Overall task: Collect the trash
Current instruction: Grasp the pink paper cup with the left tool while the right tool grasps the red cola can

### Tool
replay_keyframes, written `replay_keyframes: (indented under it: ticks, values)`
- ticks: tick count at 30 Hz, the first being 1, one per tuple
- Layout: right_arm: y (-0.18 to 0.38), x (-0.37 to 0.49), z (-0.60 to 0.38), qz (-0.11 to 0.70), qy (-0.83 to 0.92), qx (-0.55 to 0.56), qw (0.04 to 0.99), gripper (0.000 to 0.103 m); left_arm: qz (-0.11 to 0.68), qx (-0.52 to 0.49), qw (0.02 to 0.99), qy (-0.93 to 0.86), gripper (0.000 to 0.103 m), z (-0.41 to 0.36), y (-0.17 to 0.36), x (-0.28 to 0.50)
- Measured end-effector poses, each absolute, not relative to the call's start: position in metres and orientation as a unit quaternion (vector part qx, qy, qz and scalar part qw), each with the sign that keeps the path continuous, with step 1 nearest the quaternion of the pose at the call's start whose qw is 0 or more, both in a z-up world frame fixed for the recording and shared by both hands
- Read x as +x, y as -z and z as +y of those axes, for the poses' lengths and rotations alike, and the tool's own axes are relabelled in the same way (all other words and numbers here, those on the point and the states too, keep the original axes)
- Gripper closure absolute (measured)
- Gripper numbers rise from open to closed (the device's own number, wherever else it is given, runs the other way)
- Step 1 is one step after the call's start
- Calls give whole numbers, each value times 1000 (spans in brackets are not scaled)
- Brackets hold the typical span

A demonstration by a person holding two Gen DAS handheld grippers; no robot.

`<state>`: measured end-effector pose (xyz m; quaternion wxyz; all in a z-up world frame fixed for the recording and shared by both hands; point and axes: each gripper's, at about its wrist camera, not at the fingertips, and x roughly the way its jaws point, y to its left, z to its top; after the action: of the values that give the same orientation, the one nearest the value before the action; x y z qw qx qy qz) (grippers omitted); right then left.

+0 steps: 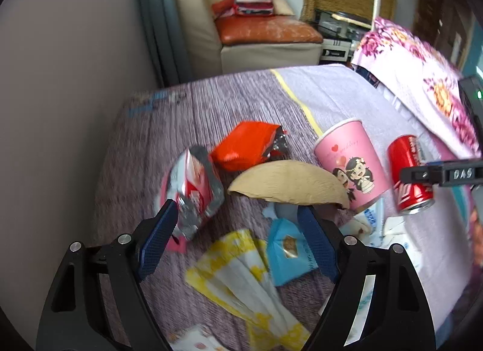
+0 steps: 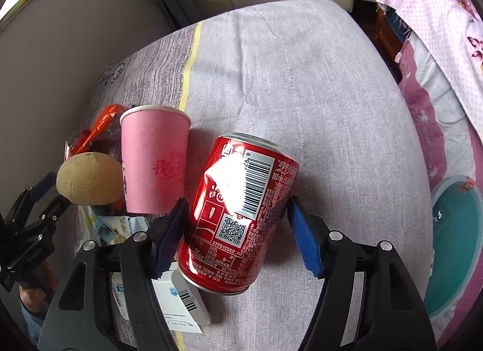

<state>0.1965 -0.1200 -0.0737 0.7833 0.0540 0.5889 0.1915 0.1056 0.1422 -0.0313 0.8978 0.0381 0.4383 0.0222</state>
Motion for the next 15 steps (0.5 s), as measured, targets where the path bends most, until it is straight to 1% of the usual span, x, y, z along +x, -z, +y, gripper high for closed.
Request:
replay_keyframes:
  ticks: [2, 4, 8, 15]
  values:
    - [74, 197, -124, 590, -190, 54, 783, 39, 431, 67, 900, -15, 21, 137, 31, 106]
    - [73, 199, -127, 587, -186, 60, 786, 39, 436, 74, 897, -6, 21, 133, 32, 109]
    - [71, 201, -131, 581, -183, 65, 791, 39, 449, 36, 893, 11, 21, 130, 35, 116]
    - [69, 204, -141, 578, -179, 64, 793, 39, 458, 25, 889, 14, 21, 117, 37, 131]
